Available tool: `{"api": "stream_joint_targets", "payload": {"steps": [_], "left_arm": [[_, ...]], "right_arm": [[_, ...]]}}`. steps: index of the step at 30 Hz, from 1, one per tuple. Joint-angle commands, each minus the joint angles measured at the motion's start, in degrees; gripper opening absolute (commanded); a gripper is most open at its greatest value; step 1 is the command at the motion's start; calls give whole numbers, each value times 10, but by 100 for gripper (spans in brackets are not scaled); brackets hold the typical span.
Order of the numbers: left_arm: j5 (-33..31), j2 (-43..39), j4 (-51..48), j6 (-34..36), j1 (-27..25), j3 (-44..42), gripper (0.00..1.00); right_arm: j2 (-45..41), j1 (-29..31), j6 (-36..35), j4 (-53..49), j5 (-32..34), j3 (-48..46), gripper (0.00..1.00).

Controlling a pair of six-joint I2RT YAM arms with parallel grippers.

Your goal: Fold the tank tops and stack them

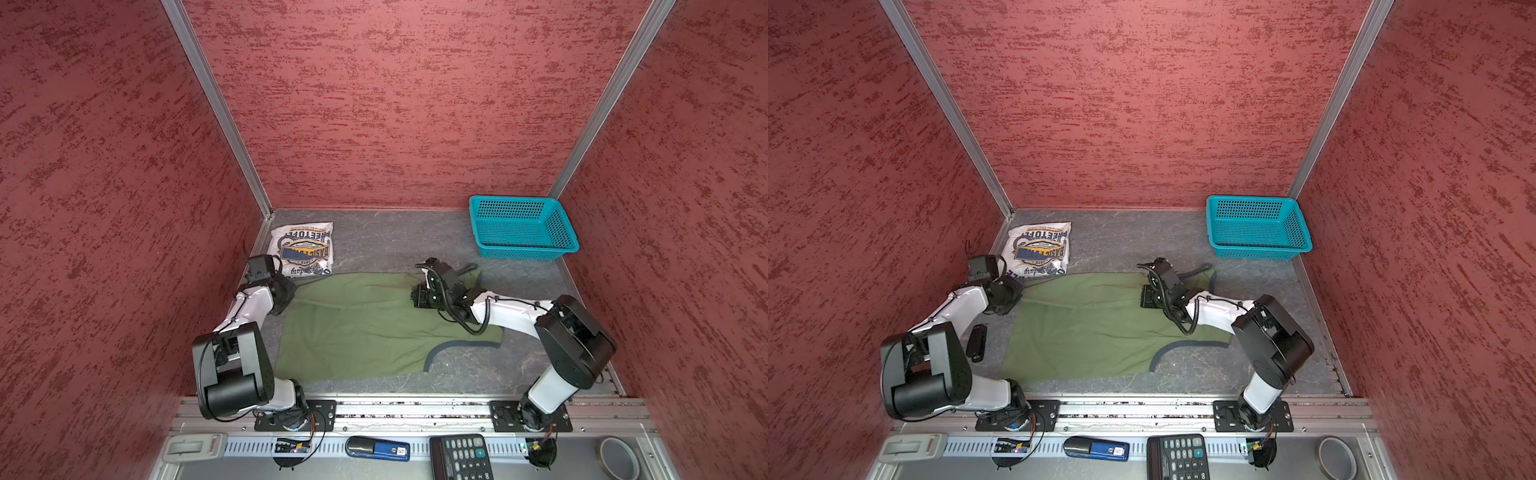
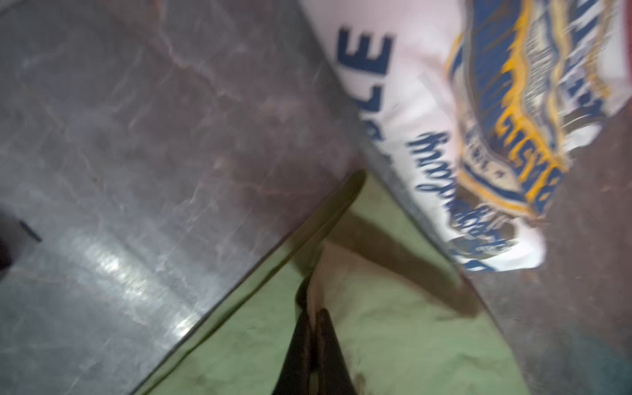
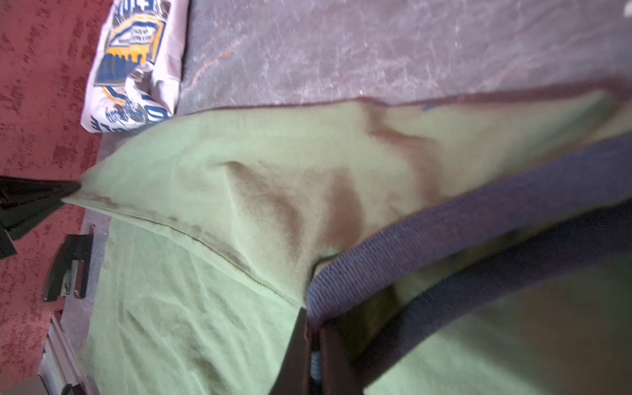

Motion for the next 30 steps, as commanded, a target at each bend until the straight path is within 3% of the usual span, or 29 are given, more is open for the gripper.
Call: {"api": "stream_joint_targets", "payload": {"steps": [1, 6, 10, 17, 22, 30], "left_arm": [[5, -12, 18, -3, 11, -29, 8], [49, 28, 25, -4, 33, -15, 4], [50, 9, 14, -10, 35, 18, 3], [83, 13, -34, -6, 25, 143, 4], [80, 32, -77, 5, 9, 241, 4], [37, 63, -95, 21, -4, 228, 9]], "right_arm": [[3, 6, 24, 8, 4, -20, 8], [17, 6, 23, -14, 5, -1, 22], [-12, 0, 0, -47, 42, 24, 25], [-28, -18, -17, -64, 37, 57, 7], [-53, -38, -36, -73, 52, 85, 5], [-31, -39, -42, -51, 25, 95, 3]]}}
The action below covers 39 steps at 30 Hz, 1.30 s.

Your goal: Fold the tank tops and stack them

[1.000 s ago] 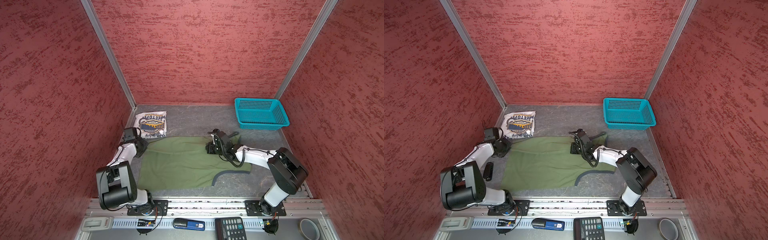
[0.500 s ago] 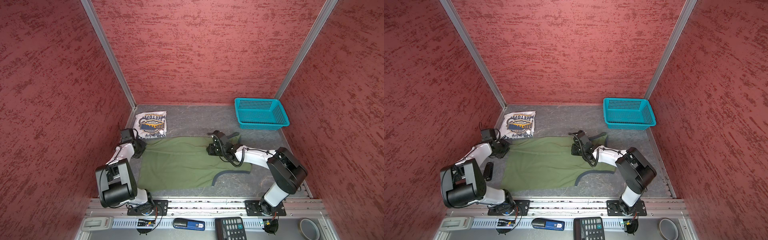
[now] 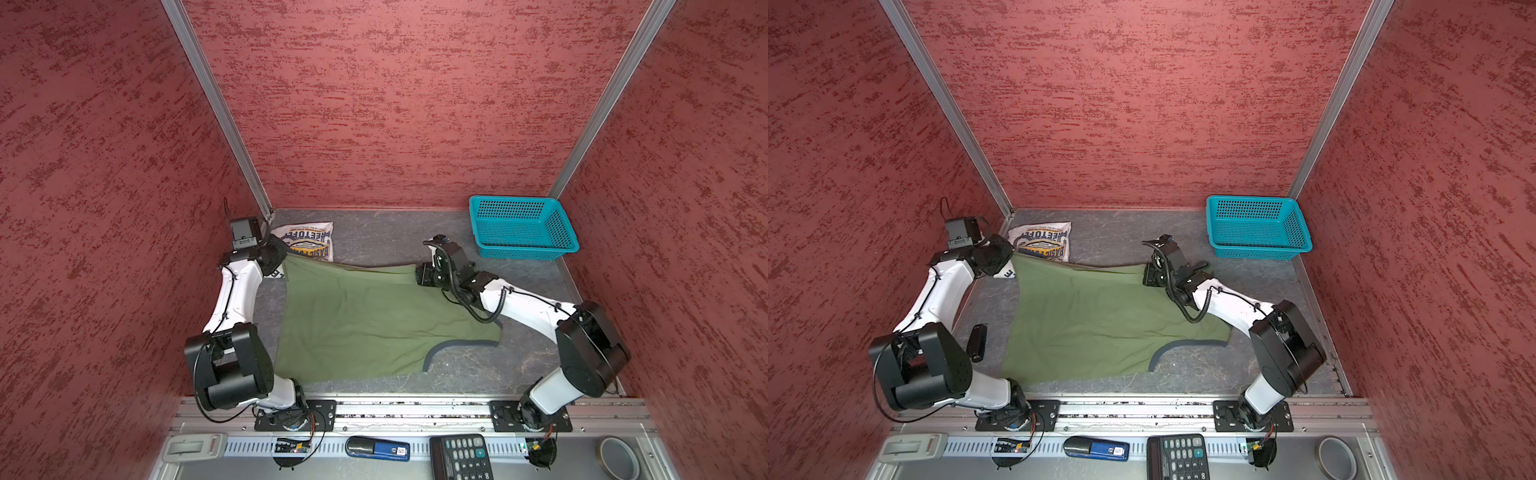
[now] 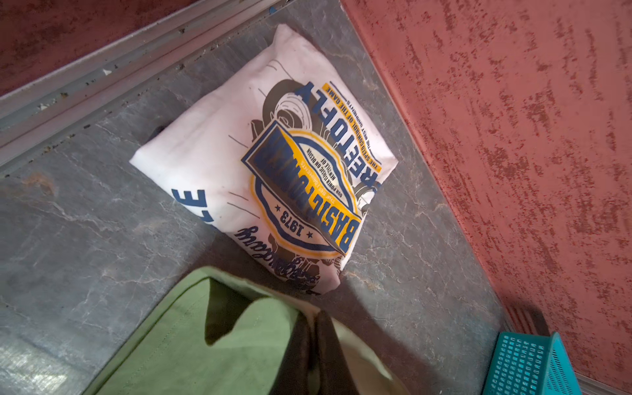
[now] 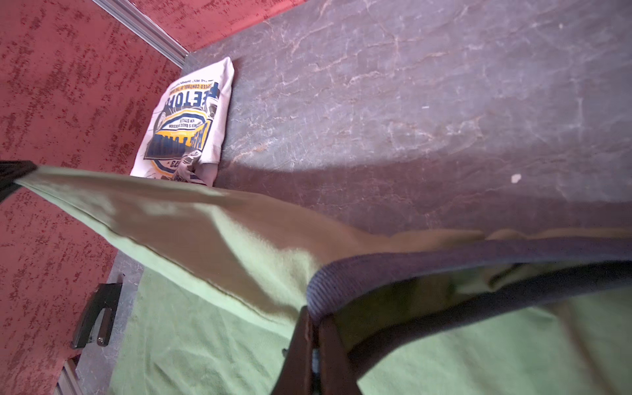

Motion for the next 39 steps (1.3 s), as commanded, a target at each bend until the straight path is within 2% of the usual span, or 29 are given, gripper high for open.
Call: {"api": "stream_joint_targets", "payload": {"steps": [1, 8, 15, 16, 18, 22, 24, 27, 29, 31, 35, 39], "left_arm": [[-24, 28, -30, 9, 4, -33, 9], [-11, -17, 38, -6, 36, -168, 10], [-2, -36, 79, -17, 60, -256, 13], [2, -31, 83, -18, 66, -262, 15], [16, -16, 88, -17, 77, -263, 16], [32, 1, 91, -18, 84, -258, 17], [33, 0, 92, -20, 84, -261, 20], [34, -11, 88, -22, 84, -263, 23], [31, -24, 82, -24, 84, -265, 29], [15, -49, 70, -29, 85, -268, 42], [-8, -119, 45, -42, 90, -273, 62], [-41, -182, 16, -41, 45, -254, 73]], "right_arm": [[10, -1, -3, 10, -8, -8, 2], [14, 7, 20, 33, -37, -78, 2], [42, 28, 60, 80, -76, -124, 6], [45, 29, 63, 83, -80, -126, 9], [40, 29, 63, 73, -72, -123, 22], [-1, 18, 35, 3, 0, -101, 44], [-22, 0, 24, -30, 41, -91, 50], [-47, -45, 20, -63, 92, -80, 51], [-49, -77, 36, -83, 118, -72, 51], [-50, -112, 60, -93, 136, -69, 51], [-50, -163, 98, -70, 151, -74, 50], [-27, -184, 133, -47, 152, -60, 50]]}}
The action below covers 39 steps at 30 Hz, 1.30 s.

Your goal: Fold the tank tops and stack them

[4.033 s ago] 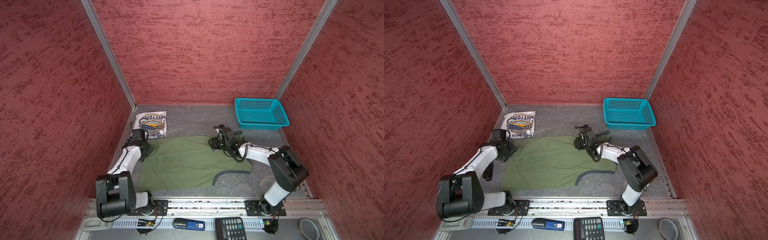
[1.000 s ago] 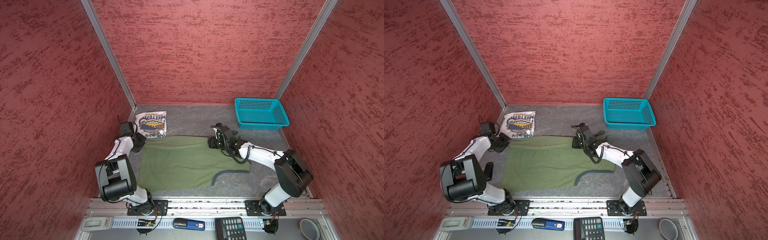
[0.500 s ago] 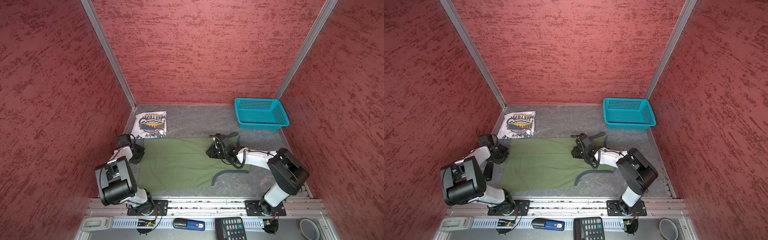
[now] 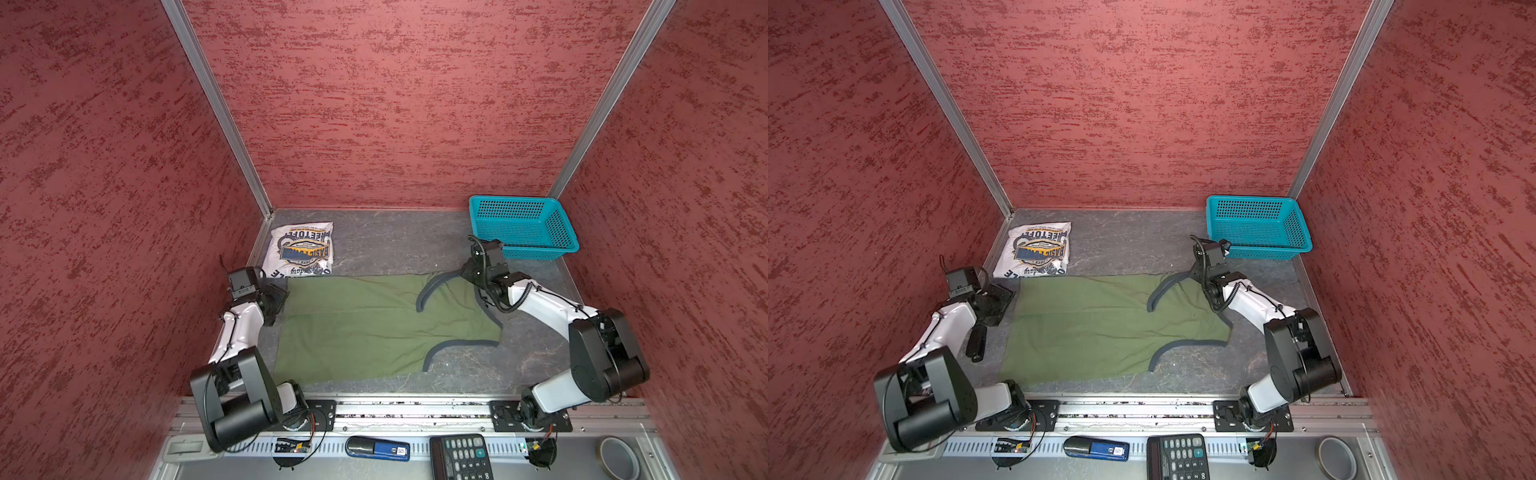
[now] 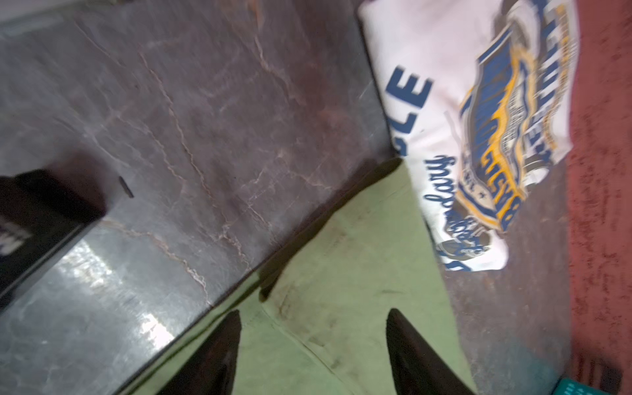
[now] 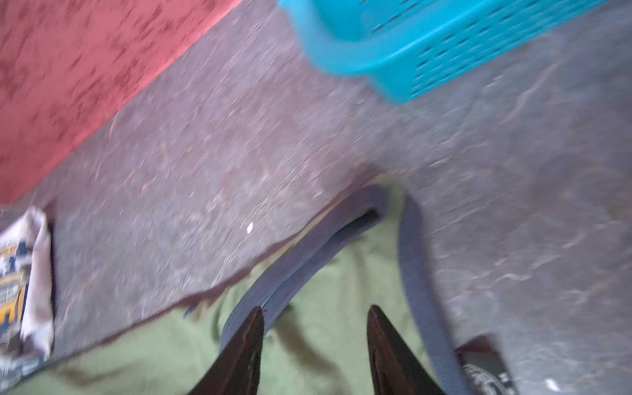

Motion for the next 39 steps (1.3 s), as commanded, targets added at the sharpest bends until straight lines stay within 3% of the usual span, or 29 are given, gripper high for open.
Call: {"api": "stream_joint_targets", "payload": {"steps": [1, 4, 7, 13, 20, 27, 34, 39], "left_arm": [[-40, -32, -27, 3, -56, 25, 75], [-64, -10, -27, 18, -159, 59, 81], [-28, 53, 0, 18, -225, 79, 82], [12, 174, 52, 12, -286, 104, 82], [5, 254, 76, 1, -287, 102, 82], [-11, 269, 98, -25, -268, 58, 82], [-16, 251, 116, -36, -248, 23, 82], [-23, 238, 117, -40, -248, 14, 82]], "right_arm": [[23, -4, 54, 14, 27, 19, 50], [46, -4, 94, 44, 16, 22, 50], [68, -5, 130, 62, 8, 27, 51], [100, -5, 188, 84, 23, 28, 54], [153, -8, 227, 103, 25, 49, 53], [182, -13, 241, 109, 38, 58, 47], [158, -18, 230, 157, 61, 26, 18], [130, -18, 224, 227, 48, -18, 3]]}}
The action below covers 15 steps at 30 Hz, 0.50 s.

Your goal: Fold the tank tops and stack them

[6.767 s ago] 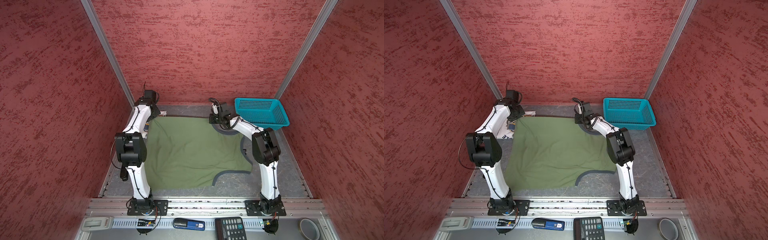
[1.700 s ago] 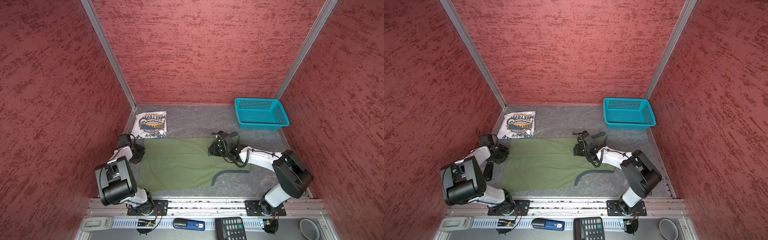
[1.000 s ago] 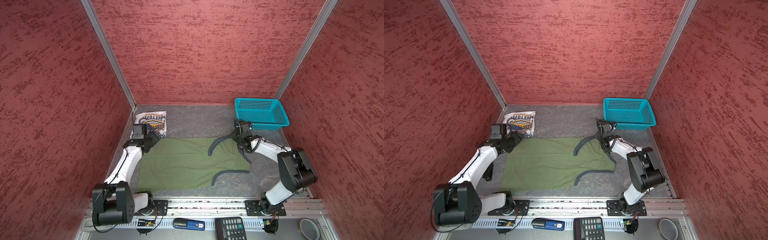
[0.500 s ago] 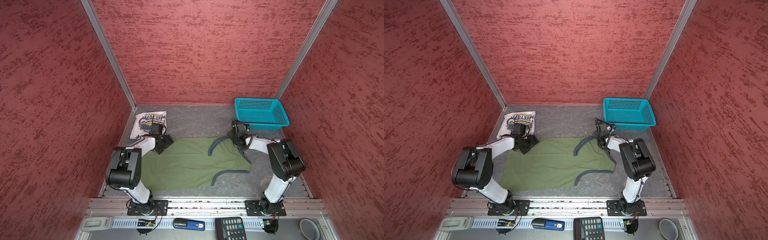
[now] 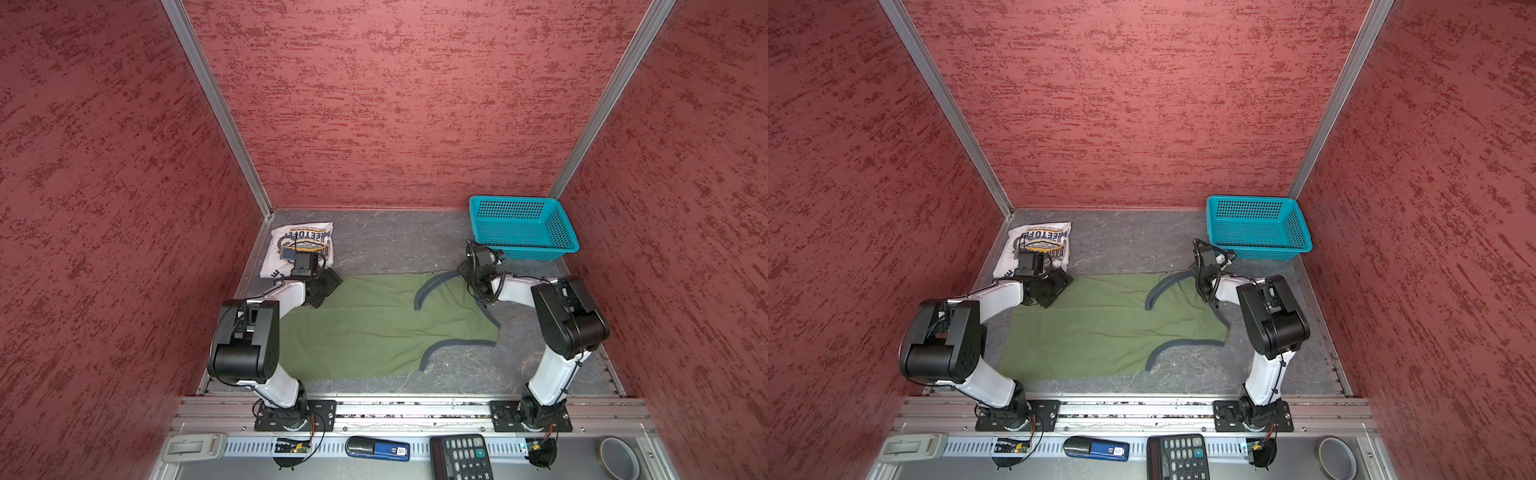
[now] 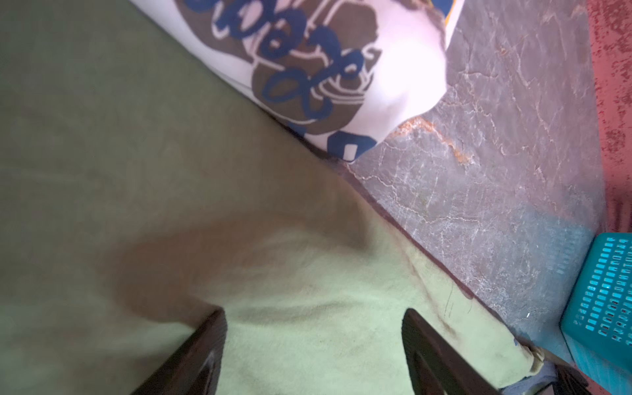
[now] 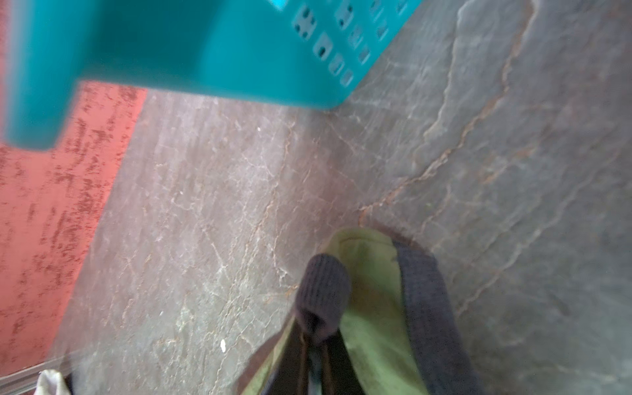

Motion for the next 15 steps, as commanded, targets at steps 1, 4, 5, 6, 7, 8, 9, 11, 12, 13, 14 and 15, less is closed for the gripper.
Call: {"api": "stream_joint_targets", "payload": {"steps": [1, 4, 5, 6, 7, 8, 9, 11, 12, 13, 14, 15], "left_arm": [[-33, 16, -51, -7, 8, -29, 82], [-33, 15, -51, -6, 8, -30, 82], [-33, 15, -51, -7, 8, -31, 82], [-32, 15, -51, -6, 9, -30, 82], [-32, 14, -51, -7, 8, -30, 82], [-33, 14, -52, -7, 8, -31, 82], [-33, 14, -52, -7, 8, -31, 82], [-33, 13, -53, -7, 8, -31, 82], [-34, 12, -54, -7, 8, -32, 82], [-35, 11, -55, -8, 8, -33, 82], [-37, 10, -56, -8, 8, -33, 82], [-38, 7, -57, -8, 8, -34, 82]], "right_arm": [[-33, -3, 19, 66, 10, -28, 1], [-56, -2, 15, 80, 4, -54, 1], [-62, -1, 13, 83, 4, -62, 1], [-68, -1, 13, 84, 4, -71, 1], [-74, -1, 14, 87, 3, -80, 1], [-80, -1, 17, 93, 5, -93, 1], [-84, -1, 18, 101, 7, -105, 1], [-91, -2, 23, 113, 15, -128, 2], [-92, -1, 27, 113, 20, -137, 2], [-91, -3, 31, 113, 24, -143, 3], [-90, -3, 34, 117, 26, -151, 3], [-89, -3, 34, 122, 27, -156, 4]]}}
